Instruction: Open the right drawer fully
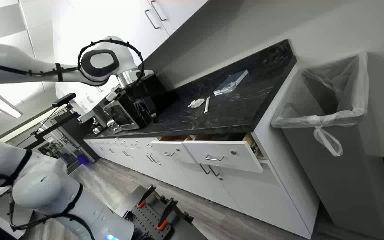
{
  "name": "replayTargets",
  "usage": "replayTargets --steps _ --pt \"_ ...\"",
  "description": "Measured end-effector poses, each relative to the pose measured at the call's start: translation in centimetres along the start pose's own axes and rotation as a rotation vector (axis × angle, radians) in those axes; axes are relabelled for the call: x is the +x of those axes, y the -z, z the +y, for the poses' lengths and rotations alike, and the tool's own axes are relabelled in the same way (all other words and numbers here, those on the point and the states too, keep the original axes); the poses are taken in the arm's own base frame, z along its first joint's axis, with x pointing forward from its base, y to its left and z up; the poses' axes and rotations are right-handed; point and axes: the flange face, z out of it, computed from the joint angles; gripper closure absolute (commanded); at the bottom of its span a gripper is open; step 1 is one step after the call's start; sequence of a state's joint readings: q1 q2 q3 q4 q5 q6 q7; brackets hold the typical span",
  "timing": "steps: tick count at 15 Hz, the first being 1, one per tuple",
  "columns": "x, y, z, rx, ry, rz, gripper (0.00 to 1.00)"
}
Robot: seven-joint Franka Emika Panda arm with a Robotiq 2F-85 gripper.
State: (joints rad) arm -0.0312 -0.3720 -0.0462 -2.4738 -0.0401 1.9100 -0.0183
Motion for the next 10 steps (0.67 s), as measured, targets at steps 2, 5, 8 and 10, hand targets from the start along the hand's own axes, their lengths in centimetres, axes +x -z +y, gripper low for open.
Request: replayTargets --steps 2,5,8,10 --pt "0.0 0.0 0.0 0.000 0.000 0.000 0.00" --pt "0.0 0.0 0.0 0.000 0.000 0.000 0.00" --pt "0.4 0.2 0.1 0.002 -0.052 0.030 0.00" --pt "1.4 0.2 0.8 0.011 -0.145 0.096 0.00"
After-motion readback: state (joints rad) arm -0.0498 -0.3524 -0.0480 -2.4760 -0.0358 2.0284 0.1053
